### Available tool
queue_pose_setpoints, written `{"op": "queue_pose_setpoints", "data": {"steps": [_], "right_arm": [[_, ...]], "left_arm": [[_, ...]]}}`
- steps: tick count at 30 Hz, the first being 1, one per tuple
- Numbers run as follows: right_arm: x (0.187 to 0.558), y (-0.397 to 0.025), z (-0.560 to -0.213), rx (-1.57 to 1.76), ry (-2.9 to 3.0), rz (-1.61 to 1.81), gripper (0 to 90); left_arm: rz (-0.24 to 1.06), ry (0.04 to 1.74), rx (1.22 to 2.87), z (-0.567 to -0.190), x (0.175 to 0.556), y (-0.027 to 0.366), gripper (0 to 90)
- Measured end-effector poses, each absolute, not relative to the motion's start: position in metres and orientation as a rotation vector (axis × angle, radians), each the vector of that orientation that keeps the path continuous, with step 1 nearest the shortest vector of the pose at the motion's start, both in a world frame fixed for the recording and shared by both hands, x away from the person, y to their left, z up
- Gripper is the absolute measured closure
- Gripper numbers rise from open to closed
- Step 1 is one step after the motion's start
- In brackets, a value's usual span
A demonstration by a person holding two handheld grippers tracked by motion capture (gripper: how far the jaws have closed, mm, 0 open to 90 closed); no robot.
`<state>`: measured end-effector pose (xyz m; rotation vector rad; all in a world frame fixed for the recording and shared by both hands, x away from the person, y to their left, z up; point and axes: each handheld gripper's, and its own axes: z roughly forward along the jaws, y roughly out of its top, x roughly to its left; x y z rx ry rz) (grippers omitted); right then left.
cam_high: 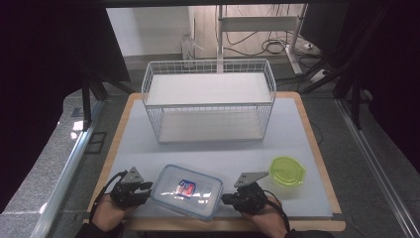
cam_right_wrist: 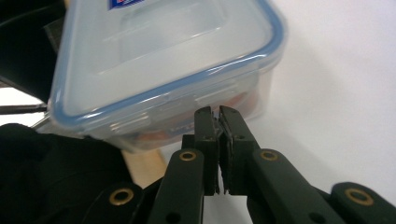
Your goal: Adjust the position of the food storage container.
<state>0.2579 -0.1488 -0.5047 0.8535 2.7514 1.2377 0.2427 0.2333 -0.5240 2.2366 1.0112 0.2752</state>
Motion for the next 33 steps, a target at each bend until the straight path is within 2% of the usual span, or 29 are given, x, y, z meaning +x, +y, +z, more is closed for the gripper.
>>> {"op": "queue_pose_setpoints", "data": {"steps": [21, 27, 33], "right_arm": [[0.291, -0.189, -0.501, 1.008, 2.538, 1.096, 89.2], [0.295, -0.194, -0.501, 1.025, 2.543, 1.103, 87.4], [0.284, -0.205, -0.488, 1.012, 2.535, 1.097, 88.9]], "left_arm": [[0.257, 0.919, 2.247, -0.522, 0.257, 0.178, 65.0], [0.259, 0.915, 2.221, -0.524, 0.26, 0.18, 58.8], [0.272, 0.952, 2.152, -0.521, 0.258, 0.196, 55.8]]}}
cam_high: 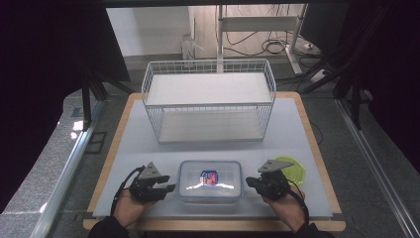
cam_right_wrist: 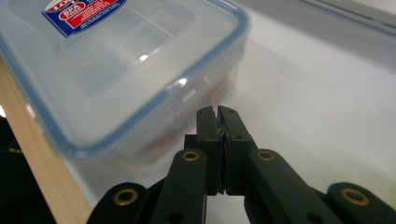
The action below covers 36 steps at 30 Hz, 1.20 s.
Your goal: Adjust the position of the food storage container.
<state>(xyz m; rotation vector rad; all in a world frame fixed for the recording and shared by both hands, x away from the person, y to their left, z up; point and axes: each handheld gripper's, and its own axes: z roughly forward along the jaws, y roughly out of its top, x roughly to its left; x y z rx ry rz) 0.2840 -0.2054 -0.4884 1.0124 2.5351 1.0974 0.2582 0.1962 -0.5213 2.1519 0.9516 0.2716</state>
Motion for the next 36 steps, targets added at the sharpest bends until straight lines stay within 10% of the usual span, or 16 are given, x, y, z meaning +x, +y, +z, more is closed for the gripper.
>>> {"op": "queue_pose_setpoints", "data": {"steps": [26, 36], "right_arm": [[0.288, -0.274, -0.484, 1.194, 2.449, 1.048, 89.1], [0.282, -0.259, -0.481, 1.078, 2.453, 1.116, 52.7]], "left_arm": [[0.336, 0.947, 2.15, -0.528, 0.254, 0.205, 34.2], [0.357, 0.977, 2.114, -0.528, 0.255, 0.214, 19.4]]}}
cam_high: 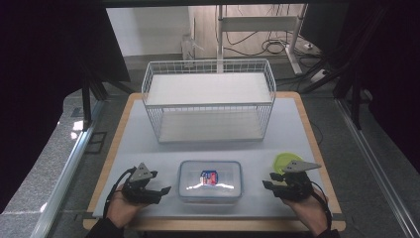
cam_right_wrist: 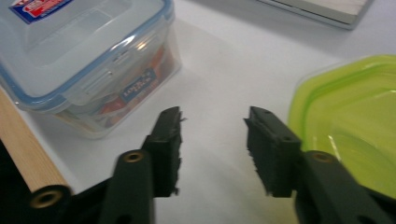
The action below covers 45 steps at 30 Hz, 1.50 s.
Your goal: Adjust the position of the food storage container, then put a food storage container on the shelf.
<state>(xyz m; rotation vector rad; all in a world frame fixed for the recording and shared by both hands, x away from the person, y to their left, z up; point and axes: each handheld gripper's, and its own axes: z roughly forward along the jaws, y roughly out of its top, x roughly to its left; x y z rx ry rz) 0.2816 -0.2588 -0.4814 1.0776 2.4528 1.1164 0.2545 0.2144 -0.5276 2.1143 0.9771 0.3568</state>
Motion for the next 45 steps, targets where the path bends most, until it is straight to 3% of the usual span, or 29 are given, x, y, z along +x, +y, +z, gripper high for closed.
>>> {"op": "queue_pose_setpoints", "data": {"steps": [2, 9, 22, 39, 45], "right_arm": [[0.281, -0.256, -0.482, 1.059, 2.467, 1.129, 45.1], [0.282, -0.248, -0.484, 1.033, 2.488, 1.136, 32.4], [0.282, -0.227, -0.481, 0.99, 2.524, 1.236, 13.0], [0.295, -0.191, -0.484, 1.04, 2.647, 1.296, 3.1], [0.311, -0.178, -0.497, 1.122, 2.757, 1.3, 1.6]], "left_arm": [[0.357, 0.984, 2.096, -0.527, 0.254, 0.217, 14.9], [0.321, 0.921, 2.064, -0.527, 0.255, 0.219, 5.2], [0.174, 0.856, 2.069, -0.506, 0.258, 0.197, 3.5], [-0.038, 0.826, 2.064, -0.511, 0.289, 0.173, 0.0], [-0.185, 0.833, 2.008, -0.522, 0.3, 0.168, 0.0]]}}
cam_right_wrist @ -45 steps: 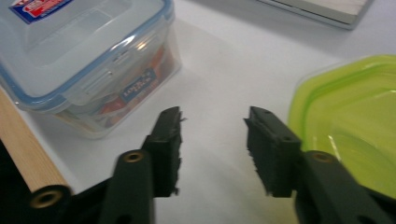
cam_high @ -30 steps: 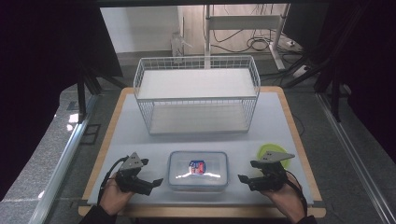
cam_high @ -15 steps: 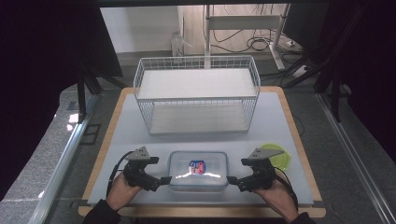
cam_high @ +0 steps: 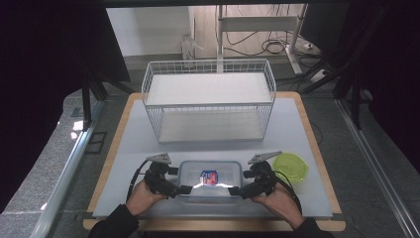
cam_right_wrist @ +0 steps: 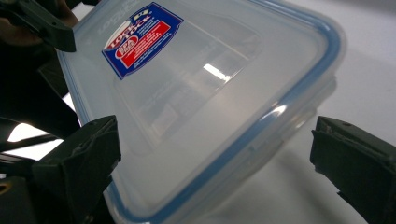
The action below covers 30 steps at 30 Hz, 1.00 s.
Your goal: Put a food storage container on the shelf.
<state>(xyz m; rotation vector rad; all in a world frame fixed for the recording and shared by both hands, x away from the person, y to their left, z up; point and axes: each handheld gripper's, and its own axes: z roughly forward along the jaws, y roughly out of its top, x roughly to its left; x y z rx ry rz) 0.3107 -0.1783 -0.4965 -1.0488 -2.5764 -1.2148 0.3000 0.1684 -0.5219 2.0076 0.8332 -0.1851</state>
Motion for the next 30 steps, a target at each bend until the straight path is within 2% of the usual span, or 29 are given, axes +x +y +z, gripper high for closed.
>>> {"op": "queue_pose_setpoints", "data": {"steps": [5, 8, 14, 21, 24, 30], "right_arm": [[0.32, -0.174, -0.503, -1.071, -2.485, -1.187, 0.5], [0.32, -0.176, -0.502, -1.088, -2.452, -1.172, 4.3], [0.305, -0.178, -0.492, -1.085, -2.525, -1.169, 14.5], [0.285, -0.194, -0.491, -1.075, -2.477, -1.248, 34.6], [0.283, -0.201, -0.489, -1.07, -2.439, -1.295, 43.5], [0.281, -0.203, -0.488, -1.101, -2.411, -1.32, 46.9]], "left_arm": [[-0.229, 0.848, 1.998, -0.524, 0.299, 0.17, 0.0], [-0.226, 0.853, 2.011, -0.522, 0.294, 0.17, 0.5], [-0.154, 0.844, 2.002, -0.516, 0.277, 0.175, 11.4], [-0.111, 0.846, 1.945, -0.514, 0.256, 0.184, 27.1], [-0.117, 0.854, 1.897, -0.514, 0.25, 0.19, 38.0], [-0.097, 0.883, 1.868, -0.513, 0.246, 0.189, 41.1]]}}
